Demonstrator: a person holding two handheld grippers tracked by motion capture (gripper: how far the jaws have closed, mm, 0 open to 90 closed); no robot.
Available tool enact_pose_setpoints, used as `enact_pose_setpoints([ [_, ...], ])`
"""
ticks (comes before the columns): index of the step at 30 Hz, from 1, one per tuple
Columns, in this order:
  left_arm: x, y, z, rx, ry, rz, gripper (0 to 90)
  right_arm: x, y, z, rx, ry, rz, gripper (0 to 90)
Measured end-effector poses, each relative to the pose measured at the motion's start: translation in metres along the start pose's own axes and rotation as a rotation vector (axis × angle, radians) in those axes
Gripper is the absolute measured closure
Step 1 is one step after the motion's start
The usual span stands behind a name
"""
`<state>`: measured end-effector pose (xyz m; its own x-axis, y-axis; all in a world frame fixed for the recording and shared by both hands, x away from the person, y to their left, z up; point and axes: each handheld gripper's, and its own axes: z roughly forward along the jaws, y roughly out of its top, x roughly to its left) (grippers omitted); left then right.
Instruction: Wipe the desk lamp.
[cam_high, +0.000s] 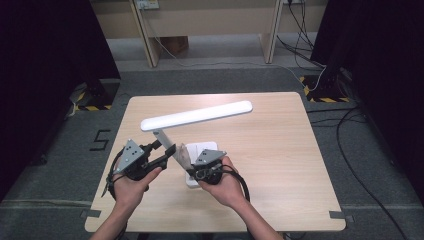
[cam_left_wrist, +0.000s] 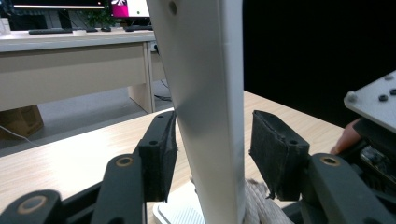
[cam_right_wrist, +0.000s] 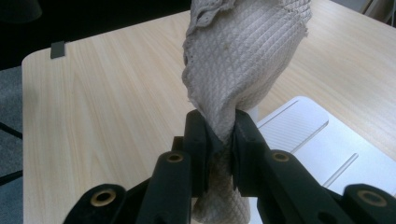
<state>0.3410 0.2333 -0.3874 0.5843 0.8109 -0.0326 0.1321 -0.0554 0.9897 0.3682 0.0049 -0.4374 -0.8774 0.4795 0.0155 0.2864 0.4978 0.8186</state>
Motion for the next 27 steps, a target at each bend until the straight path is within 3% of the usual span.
enact_pose_setpoints([
  [10, 0.000, -0.002, 0.004, 0.002, 0.024, 0.000, 57.5, -0.003, -0.012, 0.010, 0.058, 0.010, 0.011, 78.8],
  [20, -0.002, -0.001, 0.004, 0.006, 0.041, 0.003, 58.6, -0.005, -0.026, 0.023, 0.125, 0.010, 0.032, 78.8],
  [27, -0.003, -0.001, 0.004, 0.005, 0.046, 0.005, 58.7, -0.008, -0.033, 0.027, 0.153, -0.001, 0.082, 78.9],
])
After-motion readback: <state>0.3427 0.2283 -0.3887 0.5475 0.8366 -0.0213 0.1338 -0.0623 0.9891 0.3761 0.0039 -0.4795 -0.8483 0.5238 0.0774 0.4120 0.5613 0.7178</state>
